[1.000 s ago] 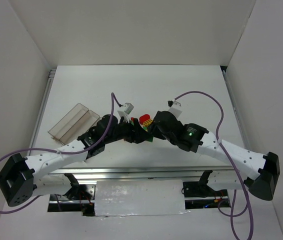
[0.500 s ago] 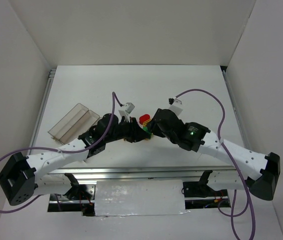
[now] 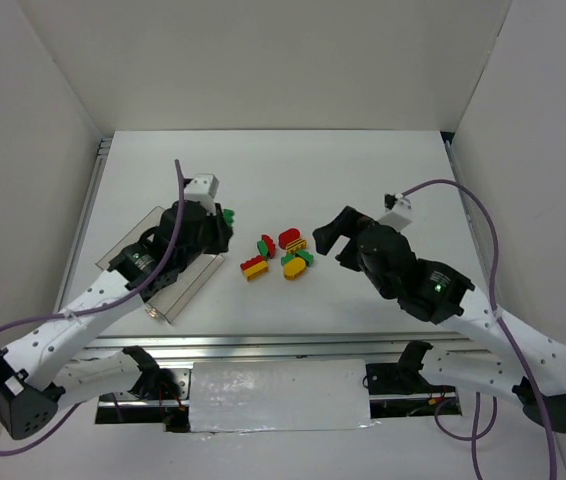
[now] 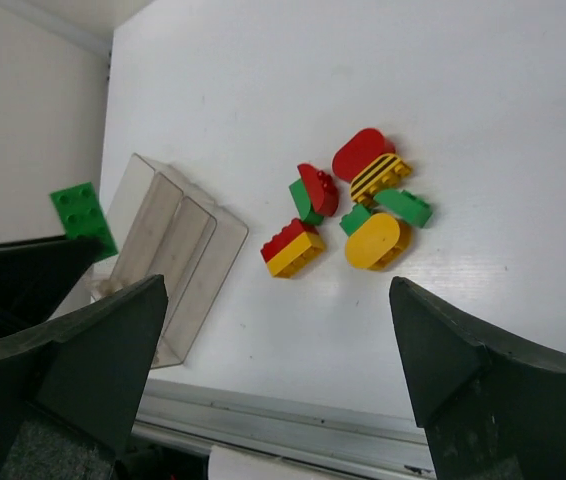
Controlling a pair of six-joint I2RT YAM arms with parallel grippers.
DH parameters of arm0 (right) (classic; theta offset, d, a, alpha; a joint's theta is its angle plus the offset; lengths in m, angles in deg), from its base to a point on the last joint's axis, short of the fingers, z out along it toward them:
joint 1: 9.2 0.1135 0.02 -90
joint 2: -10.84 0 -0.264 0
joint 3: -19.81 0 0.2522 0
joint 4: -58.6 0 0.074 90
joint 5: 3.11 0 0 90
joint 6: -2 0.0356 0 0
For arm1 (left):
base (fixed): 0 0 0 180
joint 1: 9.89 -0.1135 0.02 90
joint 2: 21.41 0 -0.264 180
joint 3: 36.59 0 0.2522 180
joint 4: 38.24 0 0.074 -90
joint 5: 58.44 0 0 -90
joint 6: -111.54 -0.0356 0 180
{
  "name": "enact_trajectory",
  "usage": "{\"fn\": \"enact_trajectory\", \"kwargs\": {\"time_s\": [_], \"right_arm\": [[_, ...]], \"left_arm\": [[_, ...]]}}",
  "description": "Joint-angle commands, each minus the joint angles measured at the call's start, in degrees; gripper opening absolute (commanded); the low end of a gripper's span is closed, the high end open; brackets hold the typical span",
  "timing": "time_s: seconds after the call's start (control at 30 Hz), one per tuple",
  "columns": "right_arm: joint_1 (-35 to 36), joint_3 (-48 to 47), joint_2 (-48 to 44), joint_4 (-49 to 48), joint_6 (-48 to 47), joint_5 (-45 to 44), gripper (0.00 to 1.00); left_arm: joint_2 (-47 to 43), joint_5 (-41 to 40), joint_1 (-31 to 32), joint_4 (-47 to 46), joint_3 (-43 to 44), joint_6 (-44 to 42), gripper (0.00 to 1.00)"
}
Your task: Sort the legos into containers by color
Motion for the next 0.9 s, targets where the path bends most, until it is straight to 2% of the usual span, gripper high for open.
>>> {"fn": "enact_trajectory", "kwargs": {"time_s": [0.0, 0.07, 0.17, 0.4, 0.53, 0.7, 0.8, 0.87], "right_arm": [[-0.9, 2.4, -2.9, 0.7, -2.3, -3.5, 1.00], [-1.0, 3.0, -2.7, -0.1, -3.5, -1.6, 1.00], [-0.9, 3.2, -1.5, 0.0, -4.0, -0.1, 1.00], [-1.0, 6.1, -2.9, -1.4, -5.0, 3.2, 1.00], [-0.9, 6.9, -3.6, -1.9, -5.6, 3.5, 1.00], [-0.9, 6.9, -2.6, -2.2, -5.5, 3.9, 1.00], [-1.0, 6.9, -2.2, -2.4, -5.5, 4.0, 1.00], [-1.0, 6.9, -2.0, -2.6, -5.7, 3.9, 1.00]], "left_arm": [[-3.3, -15.9, -2.8, 12.9, 0.6, -10.7, 0.00], [-5.3, -15.8, -5.1, 13.1, -0.5, -13.7, 0.00], [-7.4, -14.1, -8.8, 9.7, -4.1, -19.1, 0.12], [-1.8, -8.2, -15.6, 13.6, -5.6, -23.0, 0.09], [0.5, -3.8, -16.3, 12.4, -7.1, -22.7, 0.16], [7.1, -0.2, -16.7, 13.9, -5.2, -23.2, 0.16], [9.9, 0.0, -17.5, 14.7, -4.2, -22.6, 0.24], [11.0, 0.9, -18.0, 15.0, -3.9, -22.6, 0.34]]}}
